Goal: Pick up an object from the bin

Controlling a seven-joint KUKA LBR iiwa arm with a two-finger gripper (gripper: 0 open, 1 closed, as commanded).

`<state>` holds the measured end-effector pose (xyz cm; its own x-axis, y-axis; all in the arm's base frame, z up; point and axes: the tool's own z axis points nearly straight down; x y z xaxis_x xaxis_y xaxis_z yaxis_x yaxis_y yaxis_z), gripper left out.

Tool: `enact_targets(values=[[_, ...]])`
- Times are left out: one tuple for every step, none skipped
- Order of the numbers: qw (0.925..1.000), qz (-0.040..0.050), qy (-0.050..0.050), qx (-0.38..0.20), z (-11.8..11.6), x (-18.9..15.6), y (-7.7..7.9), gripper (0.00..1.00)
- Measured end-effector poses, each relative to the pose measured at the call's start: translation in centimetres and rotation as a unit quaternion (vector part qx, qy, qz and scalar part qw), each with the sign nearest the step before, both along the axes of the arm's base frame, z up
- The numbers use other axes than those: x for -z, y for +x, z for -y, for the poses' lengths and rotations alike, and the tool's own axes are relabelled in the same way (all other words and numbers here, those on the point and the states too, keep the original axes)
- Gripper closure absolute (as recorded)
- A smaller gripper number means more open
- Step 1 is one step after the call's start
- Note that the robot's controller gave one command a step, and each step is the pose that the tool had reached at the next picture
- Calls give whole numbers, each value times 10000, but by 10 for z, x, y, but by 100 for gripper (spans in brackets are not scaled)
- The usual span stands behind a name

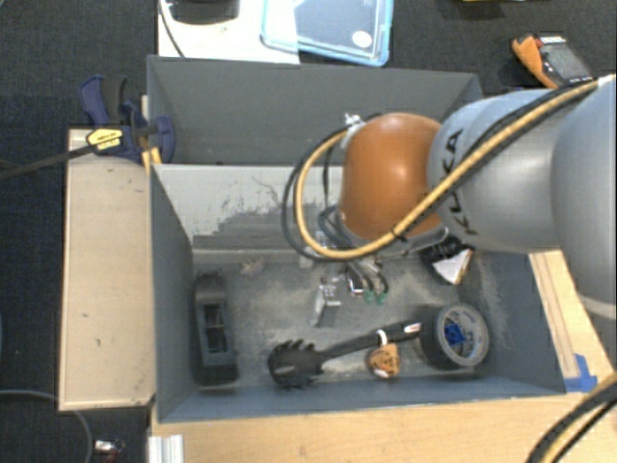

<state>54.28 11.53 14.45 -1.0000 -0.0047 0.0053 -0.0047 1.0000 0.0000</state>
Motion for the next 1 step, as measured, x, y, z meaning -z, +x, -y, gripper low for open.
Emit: enact_targets(values=[[10000, 38, 6, 21, 1, -5, 2, 0]])
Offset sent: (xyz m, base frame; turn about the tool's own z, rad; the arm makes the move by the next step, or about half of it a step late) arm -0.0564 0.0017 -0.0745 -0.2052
